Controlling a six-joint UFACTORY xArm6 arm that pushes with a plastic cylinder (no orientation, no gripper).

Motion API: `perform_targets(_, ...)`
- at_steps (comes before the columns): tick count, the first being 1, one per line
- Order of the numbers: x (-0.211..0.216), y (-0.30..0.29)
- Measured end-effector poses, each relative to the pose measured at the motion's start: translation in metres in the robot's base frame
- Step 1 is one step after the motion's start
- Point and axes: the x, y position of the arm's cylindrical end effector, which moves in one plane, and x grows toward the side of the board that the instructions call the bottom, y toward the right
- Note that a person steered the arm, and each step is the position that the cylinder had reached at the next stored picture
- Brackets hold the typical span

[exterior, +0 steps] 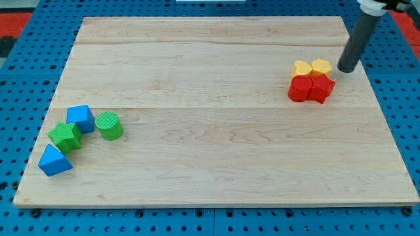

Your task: Place your arm towards the center right of the board

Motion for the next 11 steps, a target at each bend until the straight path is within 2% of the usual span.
perform_targets(2, 0.000, -0.004)
perform_targets(3, 0.000, 0.024)
perform_targets(4, 0.006, 0.082)
perform_targets(5, 0.028, 0.086)
perform_targets(6, 0.071, 0.086)
perform_targets(7, 0.105, 0.059)
perform_targets(8, 0.114, 0.009)
perform_targets(9, 0.115, -0.040)
perform_targets(10, 0.111, 0.014)
perform_targets(11, 0.071, 0.028)
